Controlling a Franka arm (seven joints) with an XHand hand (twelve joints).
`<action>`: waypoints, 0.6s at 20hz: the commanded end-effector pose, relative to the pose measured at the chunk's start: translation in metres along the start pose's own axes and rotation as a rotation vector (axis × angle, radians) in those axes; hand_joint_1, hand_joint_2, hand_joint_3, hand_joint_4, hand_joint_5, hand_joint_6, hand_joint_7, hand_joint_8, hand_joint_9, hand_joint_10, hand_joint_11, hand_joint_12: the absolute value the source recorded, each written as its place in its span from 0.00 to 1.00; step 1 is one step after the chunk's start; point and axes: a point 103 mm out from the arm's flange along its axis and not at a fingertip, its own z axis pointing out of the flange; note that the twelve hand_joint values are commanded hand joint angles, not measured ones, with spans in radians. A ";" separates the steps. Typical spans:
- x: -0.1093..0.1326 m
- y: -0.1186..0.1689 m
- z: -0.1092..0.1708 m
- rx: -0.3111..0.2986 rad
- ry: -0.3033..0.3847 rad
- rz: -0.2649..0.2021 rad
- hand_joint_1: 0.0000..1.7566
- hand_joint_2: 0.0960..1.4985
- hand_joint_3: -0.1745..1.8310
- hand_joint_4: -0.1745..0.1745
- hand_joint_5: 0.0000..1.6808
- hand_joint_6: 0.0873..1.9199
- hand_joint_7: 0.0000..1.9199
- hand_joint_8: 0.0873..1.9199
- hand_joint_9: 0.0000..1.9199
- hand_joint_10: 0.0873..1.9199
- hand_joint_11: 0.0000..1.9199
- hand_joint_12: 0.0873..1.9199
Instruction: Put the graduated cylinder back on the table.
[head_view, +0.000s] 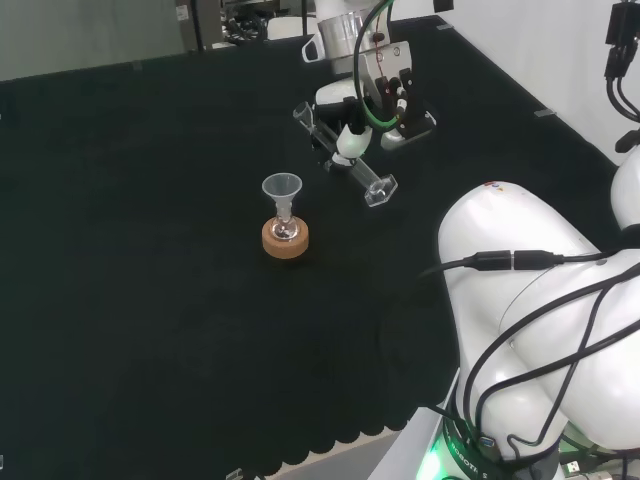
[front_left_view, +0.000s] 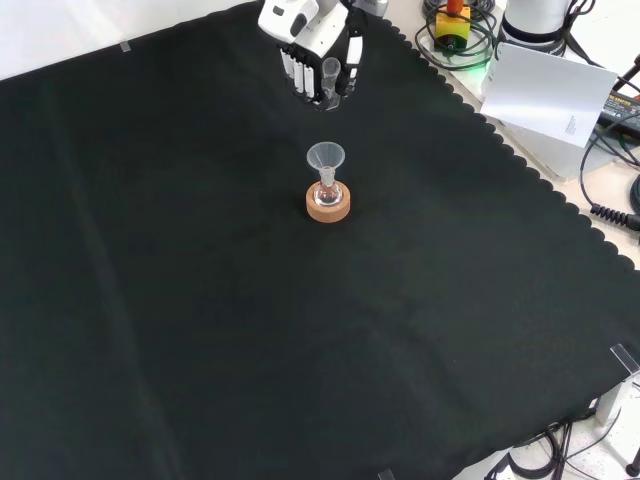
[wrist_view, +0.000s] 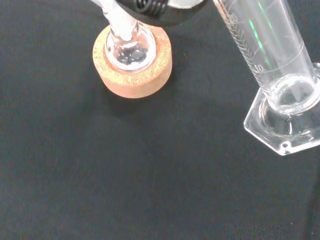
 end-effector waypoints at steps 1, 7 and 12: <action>-0.008 0.005 0.002 -0.049 0.049 -0.006 0.77 0.74 0.10 0.44 0.57 0.23 0.47 0.58 0.72 0.00 0.59 0.40; -0.029 0.019 0.007 -0.153 0.127 0.003 0.77 0.74 0.10 0.43 0.57 0.23 0.47 0.58 0.72 0.00 0.59 0.40; -0.048 0.041 0.008 -0.212 0.181 0.001 0.77 0.74 0.09 0.43 0.57 0.23 0.47 0.58 0.72 0.00 0.59 0.40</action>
